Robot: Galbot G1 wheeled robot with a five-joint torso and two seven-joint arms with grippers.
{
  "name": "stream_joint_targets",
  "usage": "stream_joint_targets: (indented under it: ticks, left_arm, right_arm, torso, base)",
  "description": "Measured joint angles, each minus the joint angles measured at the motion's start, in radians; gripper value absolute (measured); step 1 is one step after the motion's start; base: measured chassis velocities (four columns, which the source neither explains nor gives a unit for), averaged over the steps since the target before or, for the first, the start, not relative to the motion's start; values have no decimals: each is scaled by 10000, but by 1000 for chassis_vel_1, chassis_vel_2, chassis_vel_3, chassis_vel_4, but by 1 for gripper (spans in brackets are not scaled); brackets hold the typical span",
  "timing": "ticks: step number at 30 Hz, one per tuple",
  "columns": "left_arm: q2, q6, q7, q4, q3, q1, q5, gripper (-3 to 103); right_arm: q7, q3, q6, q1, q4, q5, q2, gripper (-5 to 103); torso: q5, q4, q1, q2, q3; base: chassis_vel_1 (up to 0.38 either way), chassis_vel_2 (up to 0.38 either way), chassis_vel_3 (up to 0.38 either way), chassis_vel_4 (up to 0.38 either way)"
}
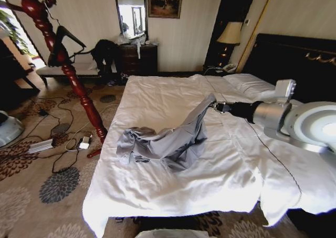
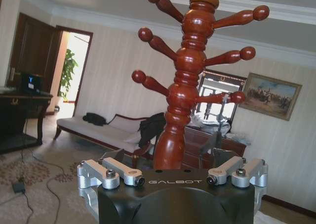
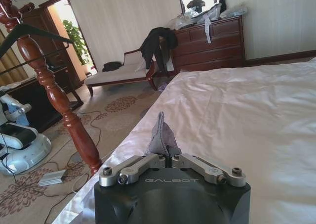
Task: Pick up the clothes from the bed and hang them on the clothes hanger.
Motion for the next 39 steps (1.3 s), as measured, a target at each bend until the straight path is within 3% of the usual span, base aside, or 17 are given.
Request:
stream_joint_targets:
  ticks: [1,5,13,22,27,34,39]
  left_arm:
    - [386,-91,324,311,-513,596,136,100]
    - [1012,-191,861,777,-943,1338,131,100]
    - [2269,-220,1684,1481,-1202,2404,-539,103]
    - [4084,-54,1656,2847,-4147,6123,-498,99]
    - [4349,-20,1618,3514,-4600,6968,-356,99]
    - [4541,15,1613,4195,-5144,7957,-117,99]
    - [4851,101,1686,4821,-5501,8535,-11,99]
  right_arm:
    - [-11,41,0,38,2,26,-13,1]
    - [3,83,31,127,35,91,36,1]
    - [107,108,62,53,140,79,257,1]
    - [164,232,65,-25,181,81,381,1]
    - [169,262,39,-98,141,53,446,1]
    - [158,262,7,-120,65,14,463,1]
    - [160,305,4,-190,86,59,447,1]
  torso:
    - [3,2,0,0,0]
    - [8,-1,-2,1,-2]
    - [10,4,-2,1,-1]
    - [14,-6,-1,0,-1]
    - [3,9,-1,0,0]
    - [8,-3,0,0,0]
    - [7,5,-2,1,-1]
  base:
    - [0,0,0,0]
    - [0,0,0,0]
    - [0,0,0,0]
    - [0,0,0,0]
    - [0,0,0,0]
    - [0,0,0,0]
    - [0,0,0,0]
